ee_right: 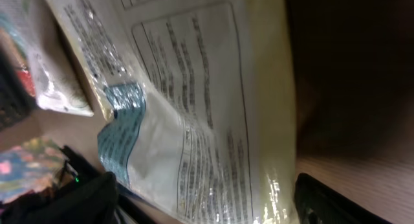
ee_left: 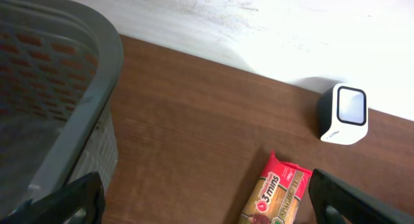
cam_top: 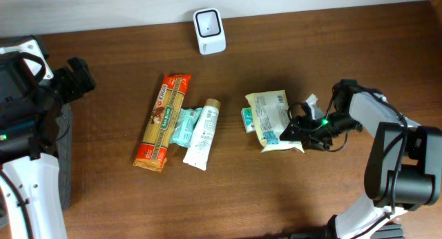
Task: Scan the item barcode
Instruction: 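Grasp the yellow snack bag with the right gripper and lift it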
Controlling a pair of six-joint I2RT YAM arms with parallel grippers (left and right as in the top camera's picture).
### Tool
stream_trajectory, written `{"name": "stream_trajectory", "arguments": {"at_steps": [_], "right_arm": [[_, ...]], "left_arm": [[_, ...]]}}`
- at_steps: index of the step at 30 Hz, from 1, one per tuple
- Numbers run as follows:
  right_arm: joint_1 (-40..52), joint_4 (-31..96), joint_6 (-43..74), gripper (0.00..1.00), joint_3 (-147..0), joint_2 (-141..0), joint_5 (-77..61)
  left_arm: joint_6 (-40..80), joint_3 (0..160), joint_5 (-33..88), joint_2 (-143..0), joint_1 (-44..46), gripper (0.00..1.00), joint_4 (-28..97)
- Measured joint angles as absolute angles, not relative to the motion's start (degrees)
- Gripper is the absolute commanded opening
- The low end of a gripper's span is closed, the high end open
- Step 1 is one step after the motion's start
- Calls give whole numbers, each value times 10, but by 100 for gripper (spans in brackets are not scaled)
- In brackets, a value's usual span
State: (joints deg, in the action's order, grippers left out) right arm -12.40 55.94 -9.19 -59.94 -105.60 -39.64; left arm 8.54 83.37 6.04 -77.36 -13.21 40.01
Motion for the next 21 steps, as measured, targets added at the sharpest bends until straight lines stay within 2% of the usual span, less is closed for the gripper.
{"name": "stream_trajectory", "arguments": {"at_steps": [6, 9, 10, 13, 18, 21], "right_arm": [[-125, 555, -101, 78, -586, -1056, -434], [-117, 604, -102, 79, -656, -1053, -436], [-100, 613, -89, 83, -700, -1046, -413], [-9, 601, -48, 83, -776, -1029, -336], [178, 519, 29, 82, -781, -1035, -301], [247, 532, 84, 83, -781, -1071, -259]], "left_arm": [[85, 834, 60, -774, -132, 99, 401], [85, 834, 61, -774, -132, 99, 401], [85, 834, 60, -774, -132, 99, 402], [85, 834, 60, -774, -132, 99, 402], [85, 834, 60, -774, -132, 99, 402], [85, 834, 60, -774, -132, 99, 402]]}}
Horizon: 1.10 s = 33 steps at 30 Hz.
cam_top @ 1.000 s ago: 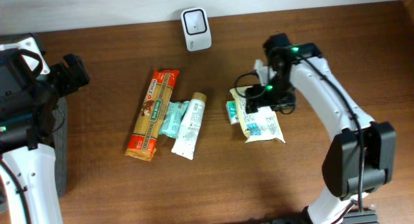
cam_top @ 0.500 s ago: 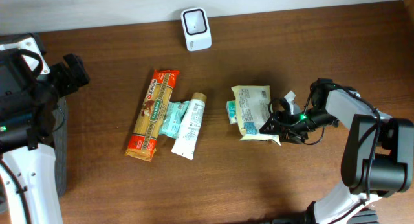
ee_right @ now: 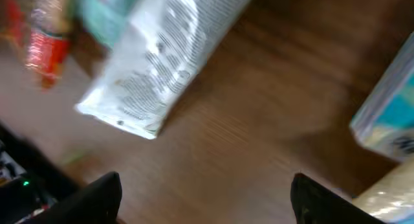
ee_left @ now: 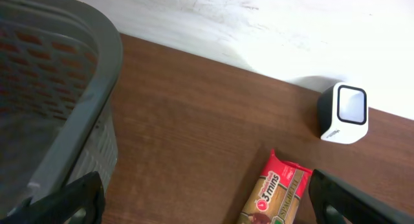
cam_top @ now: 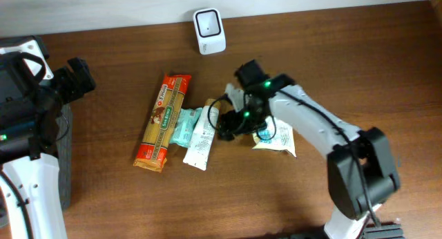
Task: Scan the item barcode
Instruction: 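Grasp the yellow snack bag with the right gripper and lift it, then carry the bag to the white scanner and hold it over the window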
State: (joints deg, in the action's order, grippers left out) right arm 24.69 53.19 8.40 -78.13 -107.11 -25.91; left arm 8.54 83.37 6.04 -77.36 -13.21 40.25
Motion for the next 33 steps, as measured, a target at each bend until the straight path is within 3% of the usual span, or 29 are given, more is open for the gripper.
{"name": "stream_trajectory", "arguments": {"at_steps": [6, 12, 18, 22, 25, 31, 32, 33], "right_arm": [[229, 638, 131, 83, -781, -1098, -157], [66, 650, 124, 83, -786, -1098, -83], [-25, 643, 123, 86, -886, -1098, -105], [-100, 673, 172, 91, -878, -1095, -126], [-127, 614, 191, 91, -804, -1092, -136], [-126, 372, 210, 93, -667, -1083, -206], [-126, 332, 213, 80, -656, -1082, -225], [-126, 319, 213, 60, -653, -1082, -234]], "left_arm": [[85, 834, 61, -774, -132, 99, 403], [85, 834, 60, -774, -132, 99, 402], [85, 834, 60, -774, -132, 99, 403], [85, 834, 60, -774, -132, 99, 402], [85, 834, 61, -774, -132, 99, 402], [85, 834, 60, -774, -132, 99, 403], [85, 834, 60, -774, -132, 99, 402], [85, 834, 60, -774, -132, 99, 403]]}}
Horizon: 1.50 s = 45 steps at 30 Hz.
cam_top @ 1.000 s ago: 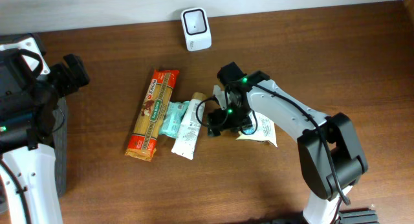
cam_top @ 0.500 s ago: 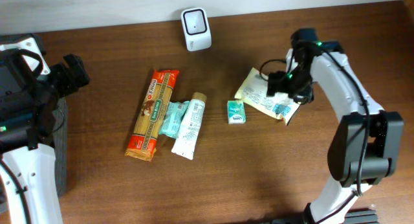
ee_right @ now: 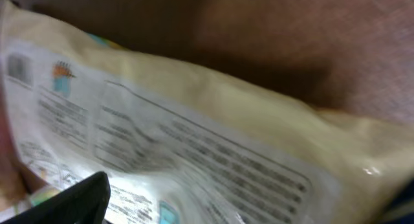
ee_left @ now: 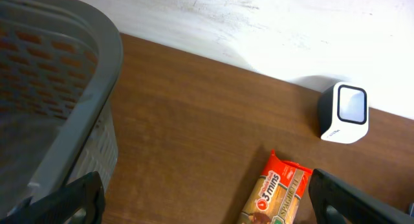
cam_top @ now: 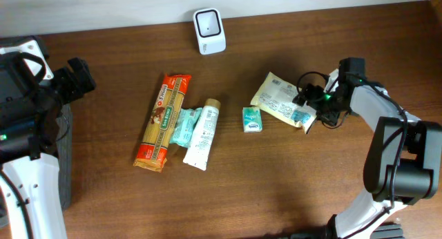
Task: Scan the item barcode
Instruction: 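Carry the bag to the white scanner and hold it over the window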
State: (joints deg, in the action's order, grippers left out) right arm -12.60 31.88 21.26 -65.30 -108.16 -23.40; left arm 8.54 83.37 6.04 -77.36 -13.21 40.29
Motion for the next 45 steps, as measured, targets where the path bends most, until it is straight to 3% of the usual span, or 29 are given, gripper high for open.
{"name": "stream_trajectory", "arguments": {"at_steps": [1, 2, 4, 5, 9, 15, 18, 25, 29, 35, 37, 40, 43, 45], "right_arm": [[-124, 305, 213, 48, -649, -1082, -236], [-121, 295, 209, 27, -646, -1088, -241], [-112, 280, 194, 6, -646, -1109, -268], [-111, 276, 188, 4, -646, -1117, -286], [-116, 298, 113, 4, -646, -1126, -377], [-113, 529, -70, 4, -733, -1045, -467], [-98, 564, -150, 4, -759, -959, -491], [-91, 643, -302, 4, -760, -954, -628], [-90, 653, -352, 4, -762, -954, -718], [-59, 681, -362, 4, -824, -927, -736], [-49, 652, -328, 4, -855, -913, -692], [-3, 524, -204, 4, -872, -907, -519], [123, 379, -103, 4, -871, -908, -206], [191, 303, -124, 4, -871, -917, -29]], "left_arm": [[85, 834, 60, -774, -132, 99, 403], [85, 834, 60, -774, -132, 99, 402], [85, 834, 60, -774, -132, 99, 403], [85, 834, 60, -774, -132, 99, 403], [85, 834, 61, -774, -132, 99, 403], [85, 834, 60, -774, -132, 99, 403], [85, 834, 60, -774, -132, 99, 403], [85, 834, 60, -774, -132, 99, 403], [85, 834, 60, -774, -132, 99, 403], [85, 834, 60, -774, -132, 99, 403], [85, 834, 61, -774, -132, 99, 409], [85, 834, 61, -774, -132, 99, 415], [85, 834, 60, -774, -132, 99, 426], [85, 834, 60, -774, -132, 99, 425]]}}
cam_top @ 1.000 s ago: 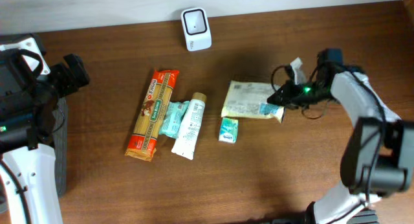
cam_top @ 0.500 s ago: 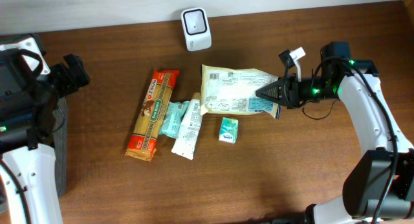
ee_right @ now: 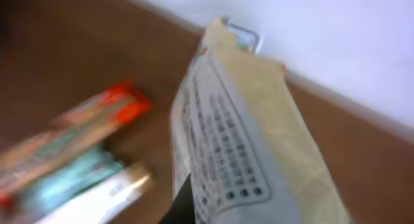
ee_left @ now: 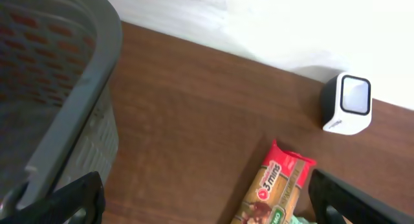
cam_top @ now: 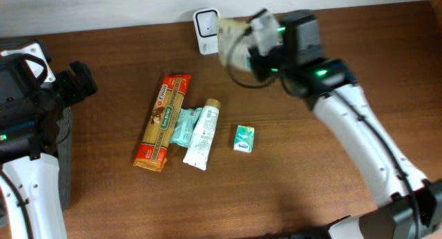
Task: Scan the item barcode
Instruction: 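Carry the bag to the white scanner and hold it over the window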
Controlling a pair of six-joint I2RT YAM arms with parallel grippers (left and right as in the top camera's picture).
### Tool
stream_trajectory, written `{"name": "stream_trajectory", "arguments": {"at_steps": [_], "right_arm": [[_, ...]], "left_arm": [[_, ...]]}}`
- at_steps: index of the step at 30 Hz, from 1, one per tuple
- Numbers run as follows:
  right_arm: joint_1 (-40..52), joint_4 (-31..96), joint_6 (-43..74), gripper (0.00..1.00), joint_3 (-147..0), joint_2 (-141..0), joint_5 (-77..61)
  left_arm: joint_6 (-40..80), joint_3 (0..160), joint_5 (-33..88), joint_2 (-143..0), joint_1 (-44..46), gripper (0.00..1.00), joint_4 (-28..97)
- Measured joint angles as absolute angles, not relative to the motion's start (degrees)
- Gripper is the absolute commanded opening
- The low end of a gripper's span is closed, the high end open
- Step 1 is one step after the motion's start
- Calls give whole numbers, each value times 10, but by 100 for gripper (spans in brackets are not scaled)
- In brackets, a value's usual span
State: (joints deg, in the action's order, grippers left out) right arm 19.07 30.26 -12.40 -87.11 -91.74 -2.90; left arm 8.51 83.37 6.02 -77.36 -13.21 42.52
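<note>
The white barcode scanner (cam_top: 208, 32) stands at the table's far edge, also seen in the left wrist view (ee_left: 347, 104). My right gripper (cam_top: 251, 45) is shut on a pale yellow pouch (cam_top: 233, 40), held in the air just right of the scanner. In the right wrist view the pouch (ee_right: 259, 133) fills the frame with its printed side showing, the scanner (ee_right: 244, 36) peeking out behind its top edge. One dark finger (ee_right: 185, 201) shows beside it. My left gripper (ee_left: 207, 208) is open at the far left, holding nothing.
A red spaghetti pack (cam_top: 163, 121), a teal packet (cam_top: 181, 126) and a white tube (cam_top: 202, 134) lie side by side left of centre. A small teal box (cam_top: 244, 139) lies alone at centre. A grey basket (ee_left: 52, 107) stands at the left edge.
The right gripper was at the pouch lying on the table's right side; now it holds the pouch up beside the scanner. The small teal box has shifted slightly nearer. The left arm is unchanged.
The pouch first lay right of centre over the teal box, my right gripper at its edge. Then the right arm reached towards the tube, the pouch beside it. Later the pouch lay turned further right, the box uncovered. Now it is held up at the scanner.
</note>
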Motion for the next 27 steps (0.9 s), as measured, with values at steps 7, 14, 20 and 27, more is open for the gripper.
{"name": "stream_trajectory", "arguments": {"at_steps": [7, 14, 20, 27], "right_arm": [[266, -86, -407, 4, -871, -1077, 323], [266, -356, -606, 4, -872, -1181, 342], [266, -471, -788, 4, -872, -1272, 279], [259, -480, -851, 4, -872, -1293, 266]], "left_arm": [[85, 834, 61, -774, -132, 99, 427], [85, 834, 61, -774, -132, 99, 431], [85, 834, 61, -774, -132, 99, 429], [85, 834, 60, -774, -132, 99, 429]]}}
